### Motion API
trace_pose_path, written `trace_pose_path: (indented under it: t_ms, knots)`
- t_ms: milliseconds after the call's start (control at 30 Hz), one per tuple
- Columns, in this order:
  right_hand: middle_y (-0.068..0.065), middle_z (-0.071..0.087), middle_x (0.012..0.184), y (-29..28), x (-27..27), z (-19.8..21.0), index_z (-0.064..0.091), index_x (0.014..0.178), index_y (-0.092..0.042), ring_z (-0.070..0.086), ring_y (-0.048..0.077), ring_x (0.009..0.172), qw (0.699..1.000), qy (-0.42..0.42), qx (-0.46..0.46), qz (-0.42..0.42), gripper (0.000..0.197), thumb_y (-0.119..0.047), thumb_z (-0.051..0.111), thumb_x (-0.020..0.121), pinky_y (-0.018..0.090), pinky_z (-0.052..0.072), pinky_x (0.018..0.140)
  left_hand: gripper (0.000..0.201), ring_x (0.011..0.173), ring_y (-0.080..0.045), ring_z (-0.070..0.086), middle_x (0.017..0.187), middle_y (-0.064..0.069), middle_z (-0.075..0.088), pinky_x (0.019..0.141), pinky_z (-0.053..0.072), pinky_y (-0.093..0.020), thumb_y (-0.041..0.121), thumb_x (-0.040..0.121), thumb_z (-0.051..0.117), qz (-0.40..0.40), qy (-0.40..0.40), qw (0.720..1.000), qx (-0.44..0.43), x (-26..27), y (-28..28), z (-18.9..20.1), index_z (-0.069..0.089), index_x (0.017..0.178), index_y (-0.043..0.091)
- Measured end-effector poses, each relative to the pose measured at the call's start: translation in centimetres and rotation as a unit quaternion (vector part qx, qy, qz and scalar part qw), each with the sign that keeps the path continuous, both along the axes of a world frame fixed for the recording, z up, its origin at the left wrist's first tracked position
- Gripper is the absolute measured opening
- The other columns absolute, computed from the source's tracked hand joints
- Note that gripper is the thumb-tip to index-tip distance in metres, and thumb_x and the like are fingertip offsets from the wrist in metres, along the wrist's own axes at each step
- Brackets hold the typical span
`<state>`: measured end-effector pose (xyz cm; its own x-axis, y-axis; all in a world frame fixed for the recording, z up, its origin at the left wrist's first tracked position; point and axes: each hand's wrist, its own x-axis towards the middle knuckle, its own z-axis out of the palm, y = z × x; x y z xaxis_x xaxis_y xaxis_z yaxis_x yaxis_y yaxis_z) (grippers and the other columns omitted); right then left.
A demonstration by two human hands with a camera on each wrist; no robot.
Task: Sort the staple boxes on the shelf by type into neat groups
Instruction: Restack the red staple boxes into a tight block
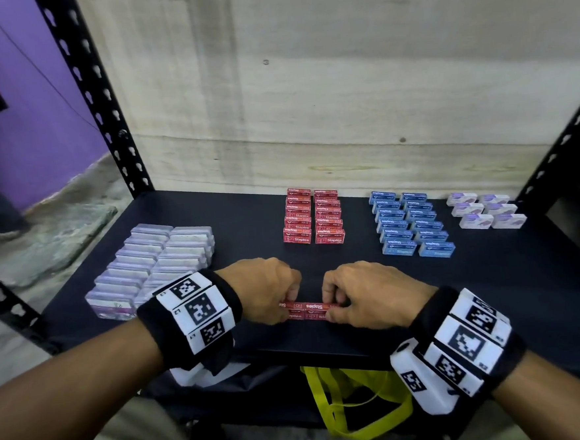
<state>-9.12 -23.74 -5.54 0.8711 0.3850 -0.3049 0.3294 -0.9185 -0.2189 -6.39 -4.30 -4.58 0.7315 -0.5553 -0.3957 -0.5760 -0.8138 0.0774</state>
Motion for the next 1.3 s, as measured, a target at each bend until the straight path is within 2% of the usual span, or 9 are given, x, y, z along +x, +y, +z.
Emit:
trace_pose_path:
  t_ms: [100, 333, 433, 600, 700, 800, 933, 1100, 1300]
  knots:
    - [-0.019, 0.059, 0.093, -0.4, 0.8, 0.8, 0.060, 0.101, -0.037, 0.058, 0.006, 0.090, 1.000, 0.002, 0.012, -0.012, 0.028, -0.059, 0.063, 0.085, 0.033, 0.050, 0.078, 0.032, 0.092, -0.011, 0.059, 0.098, 0.016, 0.059, 0.086, 0.053, -0.035, 0.052, 0.083, 0.065, 0.027, 0.007, 0.999, -0.036, 1.2, 0.1, 0.9, 0.056, 0.106, 0.033]
    - [-0.014, 0.062, 0.102, -2.1, 5.4, 1.9, 0.058, 0.109, -0.034, 0.061, 0.012, 0.092, 0.994, -0.072, 0.011, -0.084, 0.024, -0.049, 0.062, 0.091, 0.035, 0.053, 0.082, 0.027, 0.099, -0.015, 0.056, 0.108, 0.010, 0.054, 0.091, 0.050, -0.039, 0.044, 0.088, 0.063, 0.081, -0.046, 0.993, -0.077, 6.3, -0.7, 2.5, 0.055, 0.111, 0.031]
    - [-0.011, 0.060, 0.109, -2.5, 7.3, 1.4, 0.057, 0.115, -0.033, 0.058, 0.014, 0.098, 0.990, -0.095, -0.010, -0.105, 0.026, -0.044, 0.063, 0.092, 0.035, 0.051, 0.082, 0.030, 0.102, -0.016, 0.054, 0.111, 0.010, 0.050, 0.090, 0.049, -0.038, 0.040, 0.089, 0.064, 0.098, -0.067, 0.990, -0.071, 8.0, -1.3, 2.1, 0.055, 0.117, 0.032]
    - [-0.007, 0.059, 0.110, -2.7, 9.2, -0.1, 0.056, 0.119, -0.031, 0.058, 0.017, 0.101, 0.985, -0.124, -0.017, -0.119, 0.029, -0.038, 0.064, 0.092, 0.038, 0.051, 0.085, 0.032, 0.095, -0.019, 0.056, 0.109, 0.006, 0.052, 0.076, 0.046, -0.033, 0.034, 0.088, 0.065, 0.100, -0.099, 0.989, -0.035, 10.1, -2.4, 0.6, 0.053, 0.117, 0.030]
    - [-0.006, 0.063, 0.110, -2.7, 9.8, -0.7, 0.057, 0.114, -0.031, 0.060, 0.019, 0.100, 0.986, -0.118, -0.026, -0.118, 0.023, -0.036, 0.064, 0.092, 0.039, 0.051, 0.084, 0.027, 0.089, -0.017, 0.053, 0.104, 0.007, 0.051, 0.072, 0.043, -0.031, 0.032, 0.088, 0.065, 0.099, -0.098, 0.990, -0.025, 10.8, -2.7, 0.0, 0.055, 0.112, 0.029]
    - [-0.004, 0.065, 0.109, -2.6, 10.2, -1.0, 0.058, 0.113, -0.029, 0.062, 0.022, 0.100, 0.986, -0.110, -0.035, -0.118, 0.020, -0.034, 0.061, 0.094, 0.040, 0.052, 0.084, 0.017, 0.095, -0.020, 0.057, 0.110, 0.004, 0.054, 0.075, 0.046, -0.032, 0.027, 0.088, 0.065, 0.100, -0.092, 0.990, -0.020, 11.2, -2.8, -0.1, 0.056, 0.103, 0.029]
    - [-0.001, 0.067, 0.109, -2.2, 10.2, -0.7, 0.060, 0.110, -0.028, 0.064, 0.024, 0.099, 0.987, -0.102, -0.039, -0.117, 0.015, -0.032, 0.057, 0.097, 0.040, 0.053, 0.085, 0.022, 0.102, -0.022, 0.059, 0.117, 0.001, 0.056, 0.083, 0.050, -0.034, 0.020, 0.089, 0.064, 0.097, -0.074, 0.992, -0.009, 11.3, -3.1, 0.2, 0.060, 0.110, 0.025]
    - [-0.005, 0.068, 0.105, -2.0, 8.7, 0.2, 0.063, 0.104, -0.032, 0.064, 0.019, 0.097, 0.993, -0.028, -0.021, -0.109, 0.013, -0.035, 0.066, 0.092, 0.041, 0.054, 0.089, 0.016, 0.089, -0.016, 0.056, 0.105, 0.004, 0.058, 0.075, 0.046, -0.028, 0.021, 0.087, 0.068, 0.079, -0.039, 0.996, 0.015, 9.8, -2.4, 1.1, 0.061, 0.100, 0.027]
    - [-0.010, 0.070, 0.100, -1.8, 5.5, 1.2, 0.072, 0.098, -0.030, 0.066, 0.014, 0.095, 0.996, 0.045, 0.004, -0.078, 0.015, -0.035, 0.077, 0.084, 0.037, 0.054, 0.091, 0.023, 0.088, -0.013, 0.057, 0.101, 0.008, 0.062, 0.076, 0.048, -0.026, 0.026, 0.082, 0.073, 0.067, 0.004, 0.996, 0.052, 6.8, -0.5, 1.5, 0.066, 0.105, 0.029]
